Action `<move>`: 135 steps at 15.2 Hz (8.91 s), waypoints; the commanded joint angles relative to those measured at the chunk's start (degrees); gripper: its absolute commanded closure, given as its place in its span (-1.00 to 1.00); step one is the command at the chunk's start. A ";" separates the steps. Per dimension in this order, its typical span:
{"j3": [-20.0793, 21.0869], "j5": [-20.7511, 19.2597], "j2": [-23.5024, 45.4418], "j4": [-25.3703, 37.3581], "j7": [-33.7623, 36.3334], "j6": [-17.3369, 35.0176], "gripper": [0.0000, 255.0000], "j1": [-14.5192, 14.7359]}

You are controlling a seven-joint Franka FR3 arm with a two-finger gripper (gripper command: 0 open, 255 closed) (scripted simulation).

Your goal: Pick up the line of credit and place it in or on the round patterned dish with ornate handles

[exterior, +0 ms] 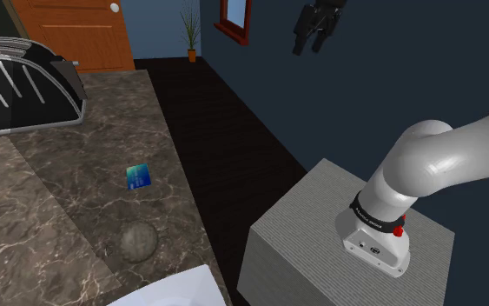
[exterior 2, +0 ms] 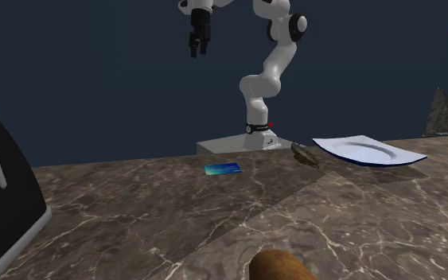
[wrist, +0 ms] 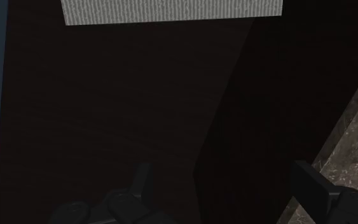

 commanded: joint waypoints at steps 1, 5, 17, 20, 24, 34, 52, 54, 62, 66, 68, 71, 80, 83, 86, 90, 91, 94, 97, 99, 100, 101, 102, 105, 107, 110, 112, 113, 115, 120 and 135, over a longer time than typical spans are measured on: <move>0.00 0.00 0.00 0.00 0.00 0.00 -1.00 0.00; 5.48 2.24 1.65 -2.19 6.64 4.16 -1.00 0.87; 22.38 5.09 15.41 -0.50 27.20 17.03 -1.00 1.56; 26.71 3.87 20.72 1.84 32.93 19.89 -1.00 0.89; 32.48 0.15 28.97 6.15 41.44 23.08 -1.00 -0.41; 40.15 -20.58 55.94 23.52 66.79 24.00 -1.00 2.56; 34.38 -33.89 77.86 40.70 79.04 22.59 -1.00 14.20; 34.38 -33.89 77.86 40.70 79.04 22.59 -1.00 14.20; 34.37 -33.90 77.83 40.57 79.05 22.69 1.00 14.16; 34.34 -33.89 77.91 40.75 78.89 22.62 1.00 14.10; 34.56 -33.62 77.51 40.95 78.81 22.06 1.00 14.12; 35.04 -32.82 76.53 41.81 78.14 20.41 1.00 13.92; 36.21 -30.74 74.09 45.20 76.21 15.15 1.00 13.63; 36.52 -30.16 73.46 46.62 75.61 13.28 1.00 13.66; 36.77 -29.65 72.94 48.20 75.03 11.35 1.00 13.75; 37.05 -29.11 72.43 50.53 74.31 8.72 1.00 13.98; 37.52 -28.73 71.35 49.02 75.31 9.04 1.00 14.19; 38.90 -27.63 68.42 45.12 78.31 9.74 1.00 15.07; 40.29 -26.62 65.98 42.03 81.33 10.09 1.00 16.25; 41.20 -26.00 64.61 40.40 83.38 10.16 1.00 17.23; 41.65 -25.73 64.01 39.70 84.42 10.14 1.00 17.76; 42.10 -25.47 63.46 39.09 85.48 10.09 1.00 18.33; 42.54 -25.23 62.96 38.54 86.55 10.01 1.00 18.93; 43.84 -24.68 61.83 37.38 89.85 9.58 1.00 20.95; 44.06 -24.75 61.79 36.60 90.79 10.14 1.00 21.41; 43.82 -25.36 62.36 34.94 91.42 12.13 1.00 21.43; 43.64 -25.82 62.80 33.90 91.87 13.43 1.00 21.47; 43.54 -26.06 63.03 33.41 92.11 14.07 1.00 21.51; 43.33 -26.59 63.54 32.46 92.59 15.33 1.00 21.59; 42.68 -28.07 65.02 30.35 93.89 18.38 1.00 21.93; 42.43 -28.62 65.57 29.73 94.35 19.35 -1.00 22.08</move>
